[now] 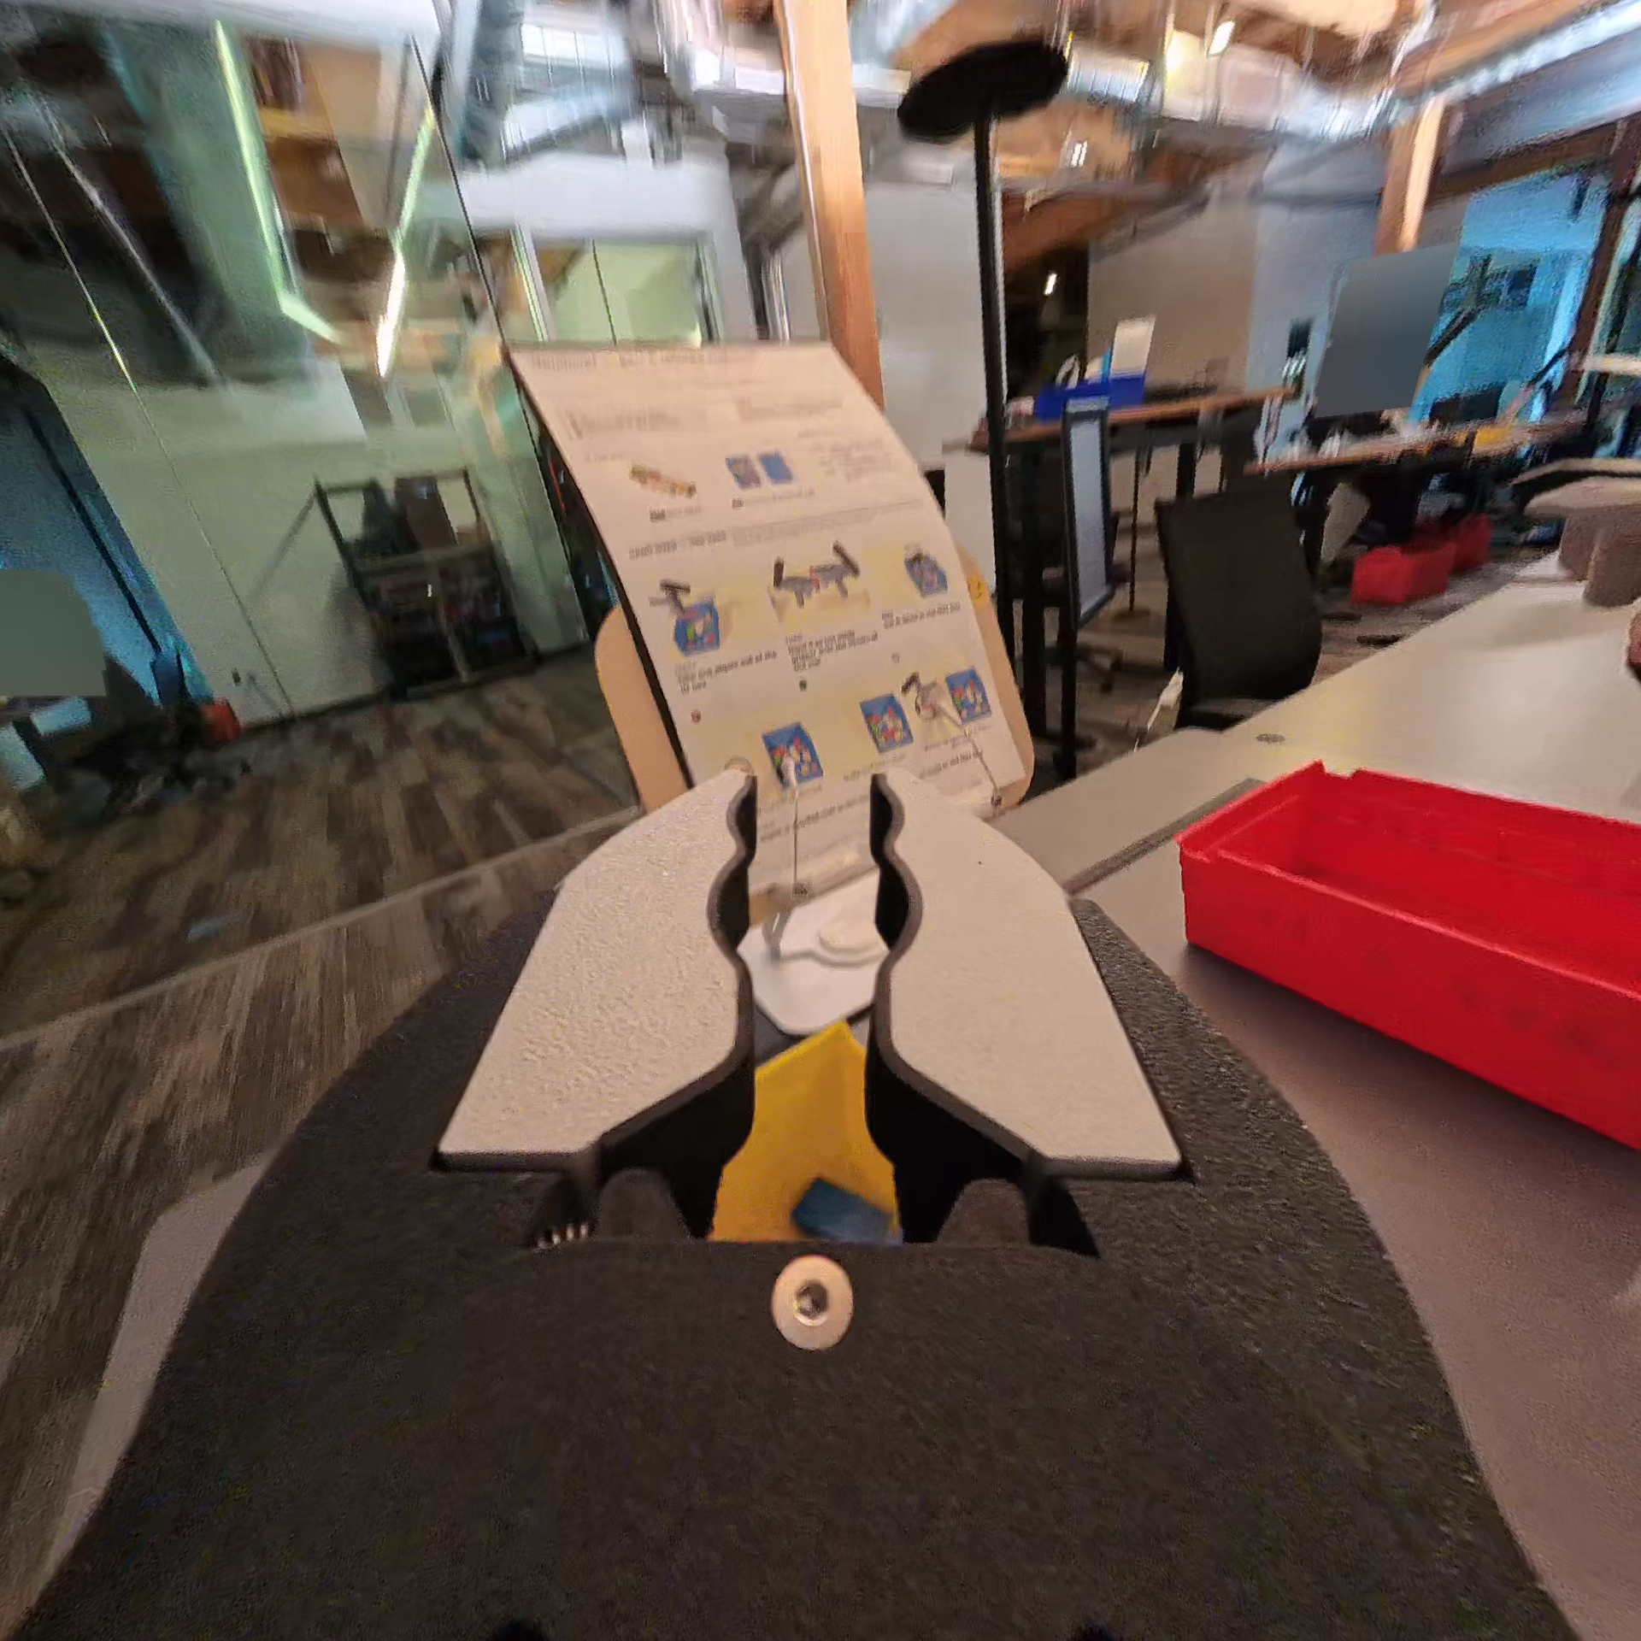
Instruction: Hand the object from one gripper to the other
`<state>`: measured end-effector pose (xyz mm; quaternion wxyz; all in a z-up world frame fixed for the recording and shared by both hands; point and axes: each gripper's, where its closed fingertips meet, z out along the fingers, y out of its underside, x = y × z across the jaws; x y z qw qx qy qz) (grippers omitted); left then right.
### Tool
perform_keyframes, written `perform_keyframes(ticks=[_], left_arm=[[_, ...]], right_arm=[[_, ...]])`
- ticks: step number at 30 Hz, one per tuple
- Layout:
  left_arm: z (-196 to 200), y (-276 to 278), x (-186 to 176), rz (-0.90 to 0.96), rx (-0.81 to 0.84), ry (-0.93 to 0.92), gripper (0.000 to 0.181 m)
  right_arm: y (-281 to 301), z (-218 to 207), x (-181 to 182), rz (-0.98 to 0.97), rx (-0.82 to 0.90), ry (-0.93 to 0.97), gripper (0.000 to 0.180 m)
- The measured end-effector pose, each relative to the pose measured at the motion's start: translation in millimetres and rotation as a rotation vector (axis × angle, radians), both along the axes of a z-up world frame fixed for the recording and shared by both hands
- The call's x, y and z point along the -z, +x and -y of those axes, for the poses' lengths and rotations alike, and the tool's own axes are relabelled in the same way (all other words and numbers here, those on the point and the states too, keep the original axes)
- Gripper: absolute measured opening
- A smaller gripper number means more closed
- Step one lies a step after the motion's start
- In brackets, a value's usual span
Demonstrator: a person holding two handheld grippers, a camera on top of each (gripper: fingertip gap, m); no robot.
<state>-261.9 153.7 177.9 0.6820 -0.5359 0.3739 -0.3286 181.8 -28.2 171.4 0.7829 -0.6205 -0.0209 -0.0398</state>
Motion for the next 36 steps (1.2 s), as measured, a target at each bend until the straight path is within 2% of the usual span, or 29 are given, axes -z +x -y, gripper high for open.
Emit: perform_keyframes(ticks=[3, 6, 9, 12, 15, 18, 22, 29, 31, 34, 36], left_arm=[[9.1, 18.2, 1.3, 0.03, 0.089, 0.017, 0.019], [38.7, 41.8, 21.3, -0.139, 0.237, -0.005, 0.013], [46.5, 45.0, 65.6, -0.472, 0.2, -0.02, 0.006], [43.3, 23.3, 134.0, -0.889, 0.139, -0.1, 0.001], [46.9, 10.6, 185.8, -1.132, 0.209, -0.189, 0.012], [44.5, 20.1, 208.1, -1.15, 0.275, -0.221, 0.015], [44.4, 0.6, 233.8, -1.247, 0.248, -0.274, 0.016], [47.5, -26.3, 251.2, -1.272, 0.22, -0.325, 0.029], [48.4, -32.2, 257.3, -1.288, 0.198, -0.35, 0.023], [56.9, -28.0, 265.4, -1.275, 0.208, -0.378, 0.022], [58.1, -29.1, 273.7, -1.332, 0.198, -0.357, 0.024]], right_arm=[[-8.4, -1.9, 2.0, -0.012, -0.057, -0.011, 0.051], [-13.4, 2.3, -1.0, 0.032, -0.058, -0.012, 0.047], [-24.5, 6.6, 6.3, 0.118, -0.128, -0.065, 0.038], [-27.1, 2.4, 18.2, 0.109, -0.182, -0.133, 0.038], [-22.2, -4.4, 29.8, 0.141, -0.15, -0.183, 0.039], [-19.8, -10.9, 42.4, 0.197, -0.113, -0.253, 0.045], [-20.9, -15.0, 43.0, 0.24, -0.09, -0.255, 0.047], [-17.8, -14.9, 43.6, 0.235, -0.105, -0.248, 0.047], [-12.5, -13.6, 45.3, 0.215, -0.104, -0.25, 0.047], [-7.9, -10.5, 43.2, 0.183, -0.113, -0.23, 0.047], [-7.2, -8.2, 41.8, 0.171, -0.12, -0.222, 0.047]])
